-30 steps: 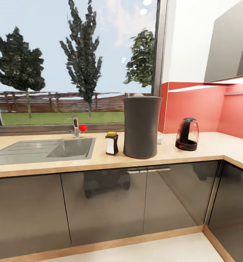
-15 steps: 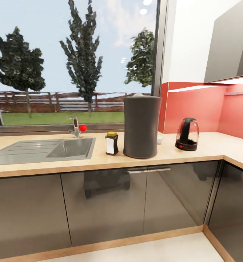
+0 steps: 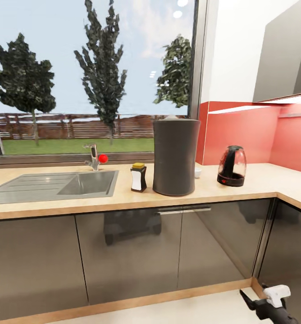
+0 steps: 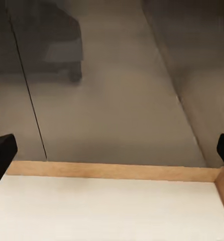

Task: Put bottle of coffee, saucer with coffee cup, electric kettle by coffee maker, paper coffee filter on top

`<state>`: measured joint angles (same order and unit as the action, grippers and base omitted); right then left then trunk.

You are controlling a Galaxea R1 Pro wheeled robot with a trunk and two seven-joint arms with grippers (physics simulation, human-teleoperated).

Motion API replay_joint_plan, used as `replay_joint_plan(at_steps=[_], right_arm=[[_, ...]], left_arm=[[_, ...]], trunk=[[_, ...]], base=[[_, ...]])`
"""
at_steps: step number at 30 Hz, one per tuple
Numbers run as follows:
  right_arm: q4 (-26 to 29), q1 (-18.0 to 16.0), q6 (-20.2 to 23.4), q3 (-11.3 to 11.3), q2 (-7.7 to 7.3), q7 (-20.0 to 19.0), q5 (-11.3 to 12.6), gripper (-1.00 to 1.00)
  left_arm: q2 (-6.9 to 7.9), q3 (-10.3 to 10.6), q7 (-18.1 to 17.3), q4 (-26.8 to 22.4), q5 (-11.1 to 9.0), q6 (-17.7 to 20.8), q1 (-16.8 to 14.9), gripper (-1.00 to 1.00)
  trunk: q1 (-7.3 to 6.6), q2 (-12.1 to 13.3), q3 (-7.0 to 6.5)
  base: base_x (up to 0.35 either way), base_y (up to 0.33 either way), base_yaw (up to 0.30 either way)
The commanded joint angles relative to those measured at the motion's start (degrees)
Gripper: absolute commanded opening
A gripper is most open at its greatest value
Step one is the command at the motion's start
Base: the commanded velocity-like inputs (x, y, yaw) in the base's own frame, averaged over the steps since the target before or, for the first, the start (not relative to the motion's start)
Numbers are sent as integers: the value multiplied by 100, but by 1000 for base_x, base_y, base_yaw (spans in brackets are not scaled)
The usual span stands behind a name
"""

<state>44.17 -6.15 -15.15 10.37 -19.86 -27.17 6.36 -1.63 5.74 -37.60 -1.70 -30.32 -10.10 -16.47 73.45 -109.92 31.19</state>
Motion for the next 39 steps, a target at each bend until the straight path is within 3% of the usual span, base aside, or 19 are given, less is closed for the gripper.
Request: replay_joint_plan(at_steps=[1,6,7,9,13,17,21,23,24,26,29,37,39], right_arm=[[125,7,100,208,-2,-235,64,100],[1006,32,995,1032,-2,-963,88,100],[1485,36,1438,1256,4,-1186,92,100],[1988,39,1867,1423,13,-1355,94,100],[3015,42,2741,1641,33,-1551,104,100],[3837,-19,3264,1716,27,-1613,156,100],[4243,-324,3865,1733,14,-1627,217,100],[4361,-824,4309,1737,9,-1626,237,100],[4409,-1283,4532,1737,5,-1590,241,100],[4425,-1680,4629,1723,12,-1387,227,100],[4438,-2101,4976,1686,23,-519,228,100],[4437,-2390,5481,1642,65,236,220,100],[4435,-2424,5501,1506,117,560,218,100]], left_arm=[[-5,48,74,7,-37,-42,-5,100],[-10,4,277,-1,-38,-44,-5,100],[-11,-23,313,-3,-38,-44,-5,100],[-12,-41,336,-4,-37,-45,-7,100],[-12,-62,368,-5,-36,-45,-6,100],[-8,-75,381,-6,-37,-45,-5,100],[-10,-80,384,-4,-37,-45,-5,100],[-12,-81,384,0,-36,-45,-5,100],[-9,-81,385,2,-38,-45,-5,100],[-3,-115,387,2,-39,-45,-5,100],[3,-210,395,3,-36,-45,-5,100],[-3,-248,607,3,-35,-45,-5,100],[-3,-251,627,3,-35,-45,-5,100]], trunk=[[-1,-3,7],[-1,-3,7],[-1,-3,7],[-1,-3,7],[-1,-3,7],[-1,-3,7],[-1,-3,7],[-1,-3,7],[-1,-3,7],[-1,-3,7],[-1,-3,7],[-1,-3,7],[-1,-3,7]], base=[[0,0,0],[0,0,0],[0,0,0],[0,0,0],[0,0,0],[0,0,0],[0,0,0],[0,0,0],[0,0,0],[0,0,0],[0,0,0],[0,0,0],[0,0,0]])
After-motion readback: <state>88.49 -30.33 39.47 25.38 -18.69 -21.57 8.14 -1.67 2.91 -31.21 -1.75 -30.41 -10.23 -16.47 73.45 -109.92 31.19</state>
